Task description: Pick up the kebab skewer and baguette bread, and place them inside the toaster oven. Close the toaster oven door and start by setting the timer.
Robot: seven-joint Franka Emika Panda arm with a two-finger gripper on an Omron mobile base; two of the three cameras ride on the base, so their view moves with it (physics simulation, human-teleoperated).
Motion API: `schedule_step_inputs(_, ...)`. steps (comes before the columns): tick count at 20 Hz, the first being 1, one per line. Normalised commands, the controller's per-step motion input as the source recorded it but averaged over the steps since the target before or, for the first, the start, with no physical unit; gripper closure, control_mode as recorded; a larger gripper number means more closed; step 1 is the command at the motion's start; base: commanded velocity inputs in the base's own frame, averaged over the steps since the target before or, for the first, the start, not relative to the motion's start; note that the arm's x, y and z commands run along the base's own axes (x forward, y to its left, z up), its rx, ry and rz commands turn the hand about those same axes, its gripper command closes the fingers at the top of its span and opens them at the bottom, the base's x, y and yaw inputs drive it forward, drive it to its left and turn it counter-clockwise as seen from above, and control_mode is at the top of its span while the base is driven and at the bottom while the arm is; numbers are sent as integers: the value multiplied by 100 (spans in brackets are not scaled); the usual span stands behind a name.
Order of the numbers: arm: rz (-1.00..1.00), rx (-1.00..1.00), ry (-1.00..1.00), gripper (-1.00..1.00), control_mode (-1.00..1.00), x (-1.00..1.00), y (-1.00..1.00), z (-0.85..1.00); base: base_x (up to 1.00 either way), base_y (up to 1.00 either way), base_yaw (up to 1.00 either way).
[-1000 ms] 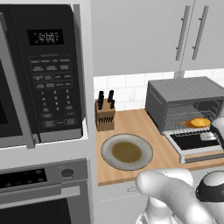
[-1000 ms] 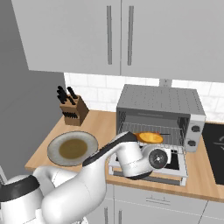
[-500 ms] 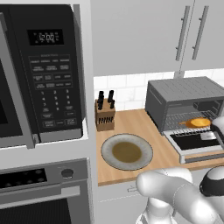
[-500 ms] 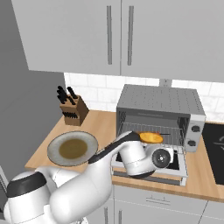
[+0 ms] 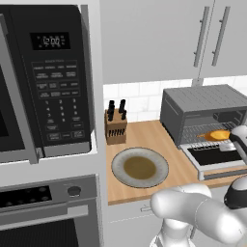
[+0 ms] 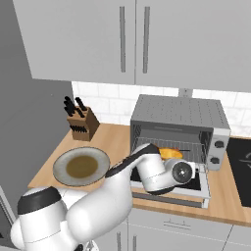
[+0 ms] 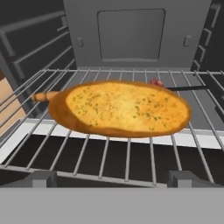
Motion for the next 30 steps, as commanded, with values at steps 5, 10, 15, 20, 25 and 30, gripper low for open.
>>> schedule_step_inputs(5,0,0,0,-100,-100,2,0,-8,0,0,0)
schedule_step_inputs(10,-1,0,0,-100,-100,0,0,-18,0,0,0)
schedule_step_inputs(15,-4,0,0,-100,-100,0,0,-10,0,0,0)
schedule_step_inputs(20,-5,0,0,-100,-100,14,0,0,0,0,0)
schedule_step_inputs(25,-3,0,0,-100,-100,17,0,0,0,0,0)
schedule_step_inputs(30,0,0,0,-100,-100,22,0,0,0,0,0)
